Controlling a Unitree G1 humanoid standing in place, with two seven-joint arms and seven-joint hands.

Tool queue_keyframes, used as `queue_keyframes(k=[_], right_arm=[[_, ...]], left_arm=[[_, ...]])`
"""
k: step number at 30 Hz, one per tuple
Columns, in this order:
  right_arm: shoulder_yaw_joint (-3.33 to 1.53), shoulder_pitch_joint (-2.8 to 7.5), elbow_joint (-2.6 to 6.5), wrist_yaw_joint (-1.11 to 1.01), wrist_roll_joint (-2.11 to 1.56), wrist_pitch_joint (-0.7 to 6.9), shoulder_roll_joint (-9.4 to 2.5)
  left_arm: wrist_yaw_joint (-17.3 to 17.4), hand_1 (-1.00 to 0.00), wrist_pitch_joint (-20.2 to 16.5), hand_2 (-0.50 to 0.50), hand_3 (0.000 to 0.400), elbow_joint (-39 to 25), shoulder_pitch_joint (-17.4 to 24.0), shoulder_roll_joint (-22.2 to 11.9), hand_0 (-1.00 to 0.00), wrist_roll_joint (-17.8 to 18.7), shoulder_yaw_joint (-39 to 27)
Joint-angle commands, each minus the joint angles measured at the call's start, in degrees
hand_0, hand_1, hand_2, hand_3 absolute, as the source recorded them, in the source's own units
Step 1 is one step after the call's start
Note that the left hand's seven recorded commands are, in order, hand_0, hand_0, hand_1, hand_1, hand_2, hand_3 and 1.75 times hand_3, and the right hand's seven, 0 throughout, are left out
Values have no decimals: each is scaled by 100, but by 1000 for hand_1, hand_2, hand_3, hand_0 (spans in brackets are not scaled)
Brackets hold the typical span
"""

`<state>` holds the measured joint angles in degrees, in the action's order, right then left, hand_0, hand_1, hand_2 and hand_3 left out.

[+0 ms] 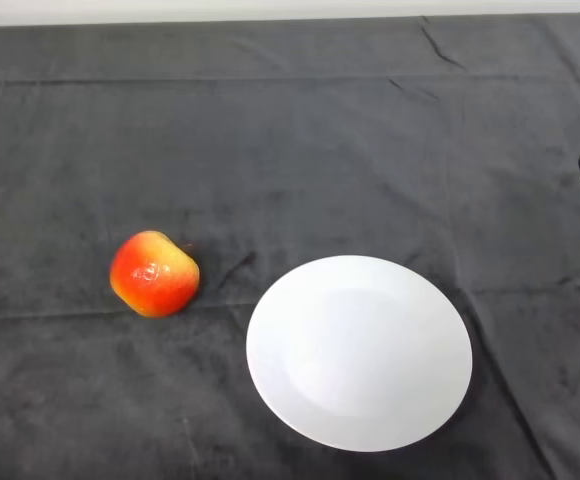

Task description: Move the apple to the plate

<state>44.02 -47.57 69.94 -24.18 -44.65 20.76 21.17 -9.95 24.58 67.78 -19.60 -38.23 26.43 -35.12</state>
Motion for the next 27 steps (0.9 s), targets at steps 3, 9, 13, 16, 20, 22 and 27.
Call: queue_keyframes(k=[3, 9, 13, 16, 20, 22, 27], right_arm=[[101, -88, -24, -22, 0, 14, 104], [101, -89, -23, -23, -1, 14, 104], [101, -89, -22, -23, -1, 14, 104], [101, -89, -22, -23, -1, 14, 104], [101, -88, -23, -23, -1, 14, 104], [101, -88, -23, -23, -1, 14, 104], [101, -88, -24, -23, -1, 13, 104]], left_arm=[[170, 0, -33, 0, 0, -288, -211, -214, 0, 116, -187], [425, 0, 35, 0, 0, -338, -362, -186, 0, 100, -148], [629, 0, 100, 0, 0, -359, -420, -188, 0, 41, -79], [793, 0, 178, 0, 0, -367, -440, -196, 0, -48, 6], [982, 0, 270, 0, 0, -366, -485, -224, 0, -188, 138], [1080, 0, 319, 0, 0, -363, -521, -231, 0, -261, 211], [1363, 0, 454, 0, 0, -346, -620, -180, 0, -439, 412]])
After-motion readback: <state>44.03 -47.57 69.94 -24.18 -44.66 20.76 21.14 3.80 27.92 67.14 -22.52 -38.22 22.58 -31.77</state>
